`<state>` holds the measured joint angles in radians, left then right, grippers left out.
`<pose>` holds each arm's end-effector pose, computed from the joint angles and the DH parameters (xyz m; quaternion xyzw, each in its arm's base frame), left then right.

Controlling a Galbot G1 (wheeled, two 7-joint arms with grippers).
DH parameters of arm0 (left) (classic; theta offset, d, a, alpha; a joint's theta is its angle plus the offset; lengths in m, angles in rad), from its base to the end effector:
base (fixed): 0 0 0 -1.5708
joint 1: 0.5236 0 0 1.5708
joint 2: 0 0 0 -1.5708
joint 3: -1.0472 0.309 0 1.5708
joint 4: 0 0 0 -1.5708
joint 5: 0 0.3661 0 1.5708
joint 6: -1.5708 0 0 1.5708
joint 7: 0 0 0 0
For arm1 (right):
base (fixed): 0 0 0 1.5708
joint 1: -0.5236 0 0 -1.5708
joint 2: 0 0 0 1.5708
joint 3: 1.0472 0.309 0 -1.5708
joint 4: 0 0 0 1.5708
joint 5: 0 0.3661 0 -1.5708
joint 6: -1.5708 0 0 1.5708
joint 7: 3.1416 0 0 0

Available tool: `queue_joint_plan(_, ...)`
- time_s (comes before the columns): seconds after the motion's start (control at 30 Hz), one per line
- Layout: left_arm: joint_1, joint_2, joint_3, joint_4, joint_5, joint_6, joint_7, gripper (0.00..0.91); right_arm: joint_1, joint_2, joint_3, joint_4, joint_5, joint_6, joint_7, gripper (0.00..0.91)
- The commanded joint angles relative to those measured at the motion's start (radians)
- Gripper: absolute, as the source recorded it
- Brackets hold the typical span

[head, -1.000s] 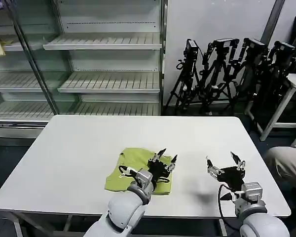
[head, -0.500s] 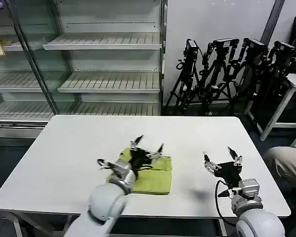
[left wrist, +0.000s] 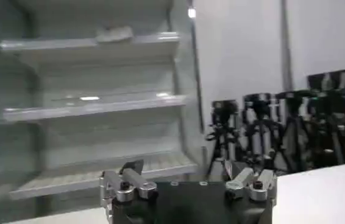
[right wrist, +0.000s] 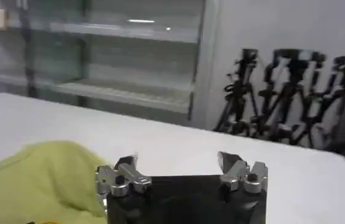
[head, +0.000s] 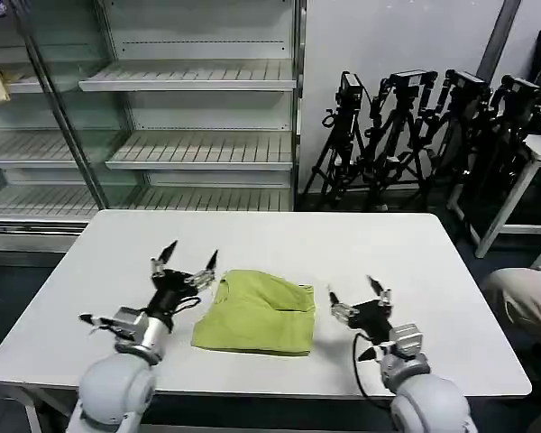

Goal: Fold and organize the clothes.

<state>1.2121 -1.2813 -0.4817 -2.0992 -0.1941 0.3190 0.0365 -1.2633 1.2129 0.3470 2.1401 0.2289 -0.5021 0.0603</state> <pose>0.2914 0.0228 -0.1732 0.0969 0.9941 0.0469 0.0095 0.2700 0.0116 -0.1858 0.1254 -0.9844 0.0628 0.1062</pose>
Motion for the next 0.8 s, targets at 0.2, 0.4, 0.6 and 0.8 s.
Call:
queue_joint_plan(0.2, 0.080, 0.006, -0.120, -0.025, -0.001, -0.052, 0.019, 0.907, 0.229, 0.072, -0.168, -0.324, -0.019, -0.025, -0.033, 0.907)
queue_joint_plan(0.4, 0.077, 0.003, -0.108, -0.019, 0.002, -0.052, 0.019, 0.907, 0.289, 0.087, -0.136, -0.398, -0.015, -0.020, -0.017, 0.907)
queue_joint_plan(0.6, 0.080, -0.002, -0.101, -0.013, 0.004, -0.054, 0.018, 0.907, 0.307, 0.101, -0.136, -0.433, -0.022, -0.017, -0.014, 0.907)
queue_joint_plan(0.8, 0.089, -0.001, -0.104, -0.016, 0.003, -0.056, 0.018, 0.907, 0.324, 0.104, -0.130, -0.453, -0.026, -0.023, -0.012, 0.907)
